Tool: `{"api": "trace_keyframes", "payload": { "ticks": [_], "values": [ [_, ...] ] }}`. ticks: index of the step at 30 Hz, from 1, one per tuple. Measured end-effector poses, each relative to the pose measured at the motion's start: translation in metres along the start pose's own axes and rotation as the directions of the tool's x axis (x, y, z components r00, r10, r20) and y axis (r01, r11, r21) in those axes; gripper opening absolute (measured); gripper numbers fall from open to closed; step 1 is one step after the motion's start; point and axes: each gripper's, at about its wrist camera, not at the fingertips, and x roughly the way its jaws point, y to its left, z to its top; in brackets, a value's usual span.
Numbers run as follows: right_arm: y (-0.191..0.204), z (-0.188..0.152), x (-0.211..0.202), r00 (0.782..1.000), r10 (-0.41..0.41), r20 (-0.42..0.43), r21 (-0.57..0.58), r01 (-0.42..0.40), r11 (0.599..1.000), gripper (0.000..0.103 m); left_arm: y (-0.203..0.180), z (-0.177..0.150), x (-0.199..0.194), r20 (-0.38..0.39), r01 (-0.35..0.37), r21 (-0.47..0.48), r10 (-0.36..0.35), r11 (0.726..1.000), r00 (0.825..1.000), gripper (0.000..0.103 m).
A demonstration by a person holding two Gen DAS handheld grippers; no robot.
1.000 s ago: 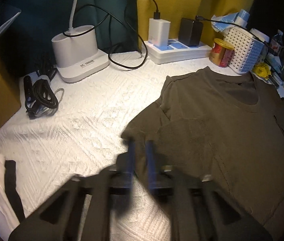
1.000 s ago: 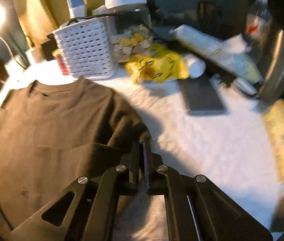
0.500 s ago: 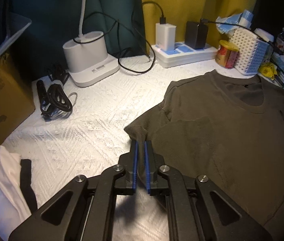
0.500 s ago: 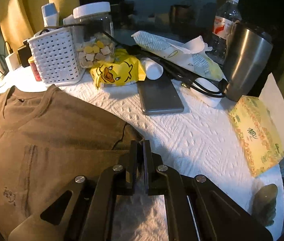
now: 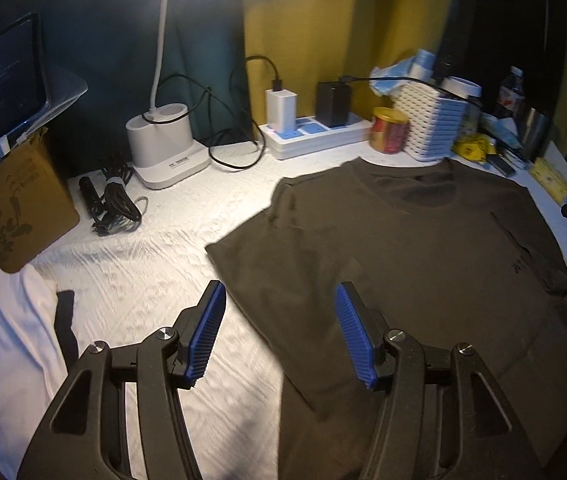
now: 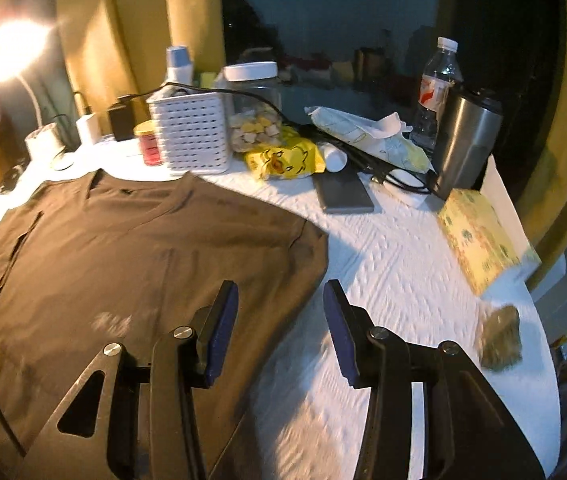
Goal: Fold small clothes
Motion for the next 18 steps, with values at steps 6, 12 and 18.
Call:
{"api": "trace_keyframes", "payload": {
  "ticks": [6,12,18],
  "values": [
    [0.018,-0.028,-0.030,1.000,0.025,-0.002,-0.010,-0.025,1.000,0.047,-0.014,-0.019,-0.021,0.019,0.031,0.013,-0.031,0.999,0.999,0.057],
    [0.037,-0.061,-0.057,0.995,0.100,0.009,-0.055,-0.099,0.994,0.047,-0.027,-0.040,-0.036,0.016,0.047,0.028,-0.048,0.998,0.999,0.057],
    [0.056,-0.096,-0.061,0.986,0.159,-0.049,-0.100,-0.163,0.981,0.047,-0.037,-0.066,-0.047,0.000,0.044,0.034,-0.044,0.998,0.999,0.057]
  ]
}}
